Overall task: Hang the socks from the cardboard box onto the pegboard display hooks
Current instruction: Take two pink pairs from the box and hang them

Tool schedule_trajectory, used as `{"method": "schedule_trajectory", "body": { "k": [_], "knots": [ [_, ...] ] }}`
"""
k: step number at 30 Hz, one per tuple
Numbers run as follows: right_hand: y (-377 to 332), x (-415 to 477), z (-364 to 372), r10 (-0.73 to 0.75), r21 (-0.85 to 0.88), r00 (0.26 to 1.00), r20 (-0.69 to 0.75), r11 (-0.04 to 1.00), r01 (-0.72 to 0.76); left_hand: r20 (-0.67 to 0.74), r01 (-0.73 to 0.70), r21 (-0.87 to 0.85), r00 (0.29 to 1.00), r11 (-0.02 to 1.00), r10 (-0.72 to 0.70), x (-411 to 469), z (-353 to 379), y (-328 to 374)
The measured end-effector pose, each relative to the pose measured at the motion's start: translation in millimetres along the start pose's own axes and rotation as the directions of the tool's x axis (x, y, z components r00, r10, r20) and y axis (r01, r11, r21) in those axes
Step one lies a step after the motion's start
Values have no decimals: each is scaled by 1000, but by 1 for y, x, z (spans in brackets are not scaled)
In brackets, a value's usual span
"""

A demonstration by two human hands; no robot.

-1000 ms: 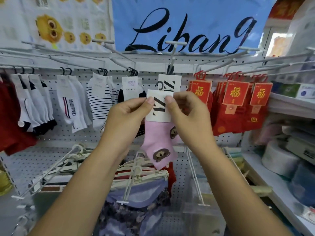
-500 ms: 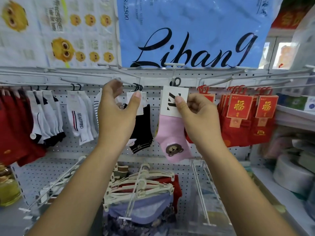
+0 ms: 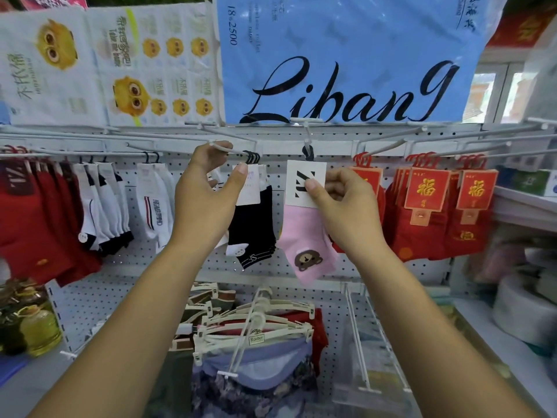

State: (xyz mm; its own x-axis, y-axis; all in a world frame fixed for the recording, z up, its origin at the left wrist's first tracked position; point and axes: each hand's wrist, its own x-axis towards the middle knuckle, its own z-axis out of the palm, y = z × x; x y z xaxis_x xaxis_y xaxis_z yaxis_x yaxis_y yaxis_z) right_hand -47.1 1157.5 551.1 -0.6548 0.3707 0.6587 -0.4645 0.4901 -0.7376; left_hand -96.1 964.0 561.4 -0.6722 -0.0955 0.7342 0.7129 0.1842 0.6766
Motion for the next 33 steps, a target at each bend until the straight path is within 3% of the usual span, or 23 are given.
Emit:
{"method": "schedule_trajectory", "body": {
  "k": [6,12,16,21,27,33],
  "knots": [
    [8,-27,-3,-27,44,994,-107,999,32,24,-4,93,1000,996,2,-15,-12,-3],
    [27,-86,-2,-181,-148,976,-118,975,163,81,14,264,996,964,-37,-72,-40,-31],
    [35,-131,14,-238,-164,971,8,958,236,60,111,278,989,954,-133,-118,-62,-53],
    [28,-177,46,-95,-63,961,259,991,115,-50,251,307,967,918,-248,-172,-98,-78],
    [4,-236,128,-26,-40,819,573,997,60,-112,339,409,940,847,-322,-229,-179,-107],
    [-9,-301,242,33,-45,665,746,999,1,-364,560,434,826,706,-431,-285,-315,-146]
  ]
}}
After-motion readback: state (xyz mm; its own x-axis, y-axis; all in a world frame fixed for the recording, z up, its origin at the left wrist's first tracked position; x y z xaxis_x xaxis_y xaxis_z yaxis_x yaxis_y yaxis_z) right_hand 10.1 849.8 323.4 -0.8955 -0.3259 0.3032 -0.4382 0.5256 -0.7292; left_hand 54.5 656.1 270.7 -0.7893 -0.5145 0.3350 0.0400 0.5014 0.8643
